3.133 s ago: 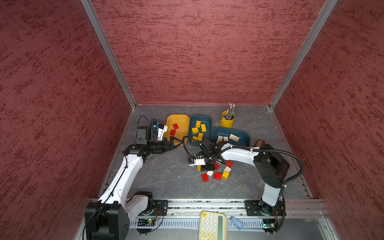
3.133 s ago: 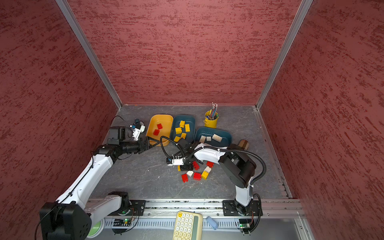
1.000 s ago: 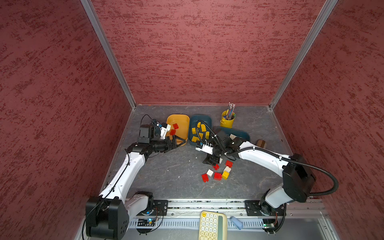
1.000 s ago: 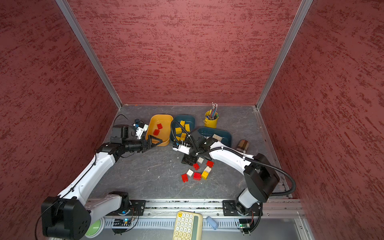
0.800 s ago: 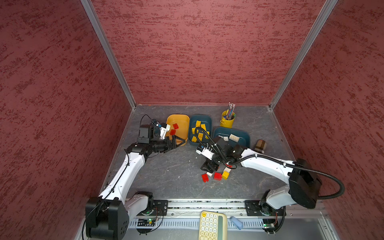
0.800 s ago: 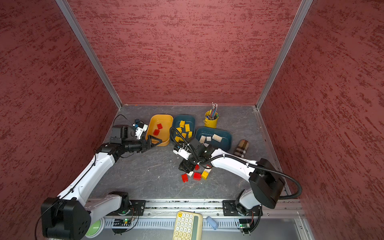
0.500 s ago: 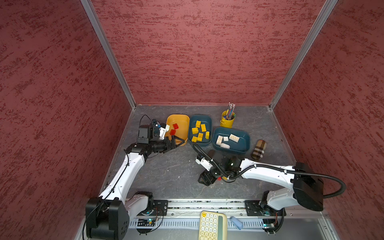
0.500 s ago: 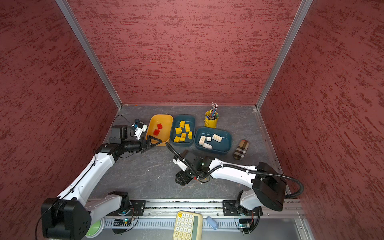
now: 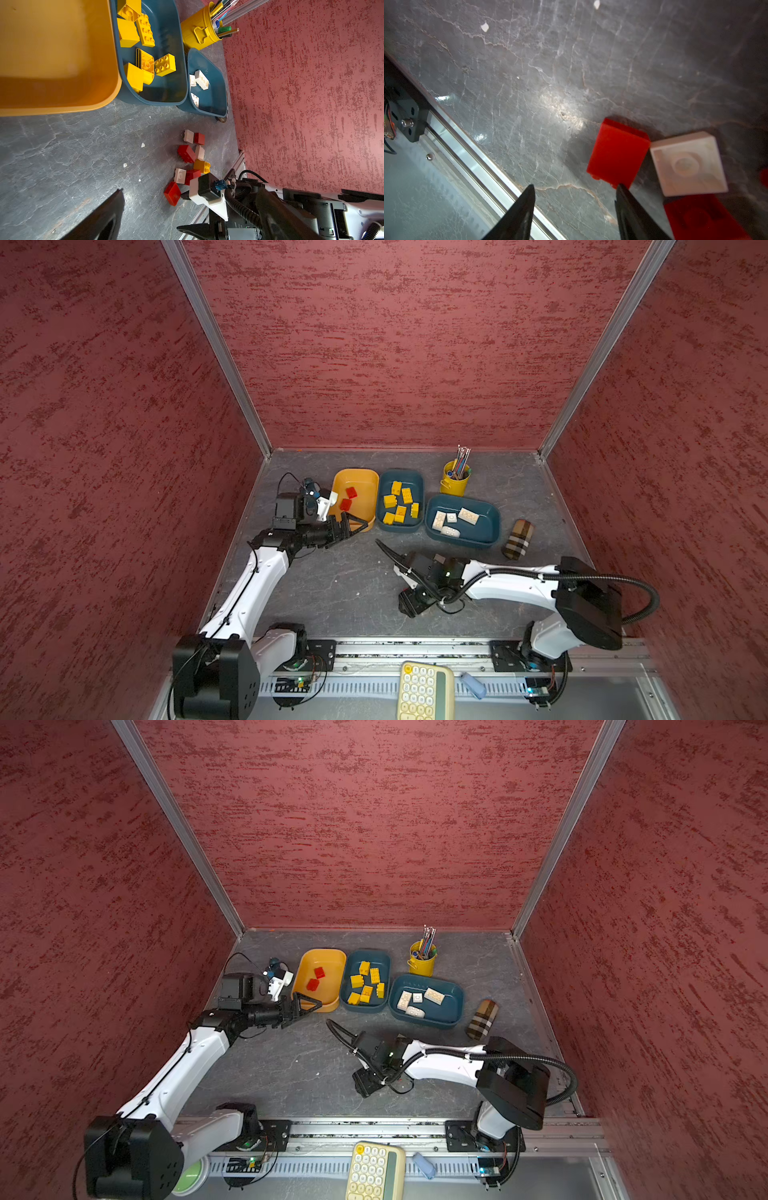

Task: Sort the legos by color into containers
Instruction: 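Move the right gripper to a red brick near the table edge and grasp it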

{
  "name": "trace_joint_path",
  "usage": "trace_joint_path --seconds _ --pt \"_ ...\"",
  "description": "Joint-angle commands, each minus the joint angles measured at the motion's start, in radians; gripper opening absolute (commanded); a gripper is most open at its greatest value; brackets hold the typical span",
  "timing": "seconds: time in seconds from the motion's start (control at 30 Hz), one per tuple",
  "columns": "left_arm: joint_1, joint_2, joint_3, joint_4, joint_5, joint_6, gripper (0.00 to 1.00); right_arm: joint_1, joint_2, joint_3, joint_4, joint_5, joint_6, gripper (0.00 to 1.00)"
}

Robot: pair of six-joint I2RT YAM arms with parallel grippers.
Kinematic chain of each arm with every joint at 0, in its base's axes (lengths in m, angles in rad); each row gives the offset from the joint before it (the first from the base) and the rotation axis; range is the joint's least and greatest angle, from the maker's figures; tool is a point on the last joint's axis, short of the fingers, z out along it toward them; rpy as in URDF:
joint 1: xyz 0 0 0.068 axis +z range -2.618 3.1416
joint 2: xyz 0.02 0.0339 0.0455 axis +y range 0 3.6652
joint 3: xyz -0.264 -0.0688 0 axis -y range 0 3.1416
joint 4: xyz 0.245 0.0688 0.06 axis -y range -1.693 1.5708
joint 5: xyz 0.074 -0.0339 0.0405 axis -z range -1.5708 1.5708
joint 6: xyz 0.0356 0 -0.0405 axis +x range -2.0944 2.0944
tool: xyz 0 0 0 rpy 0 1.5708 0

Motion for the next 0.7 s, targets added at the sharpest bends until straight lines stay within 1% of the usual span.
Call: trace_joint_path --seconds 0.0,0.07,0.33,0.43,0.67 --pt "0.009 -0.010 -0.009 0.028 0.019 0.021 0.99 0.005 0.047 0.032 -0.033 0.062 0.002 0.62" --pt "0.011 -0.008 -0.007 0.026 0.023 0.023 0.99 0.006 0.058 0.050 -0.056 0.075 -0.007 0.62" --pt "0.013 0.005 -0.008 0.042 0.028 0.020 0.99 0.010 -0.017 0.075 -0.098 0.087 -0.004 0.60" --pt "0.013 0.008 -0.008 0.044 0.030 0.020 1.00 0.010 0.010 0.063 -0.122 0.104 -0.012 0.60" --pt "0.014 0.004 -0.009 0.039 0.030 0.025 0.99 0.010 0.086 0.101 -0.096 0.111 -0.045 0.58"
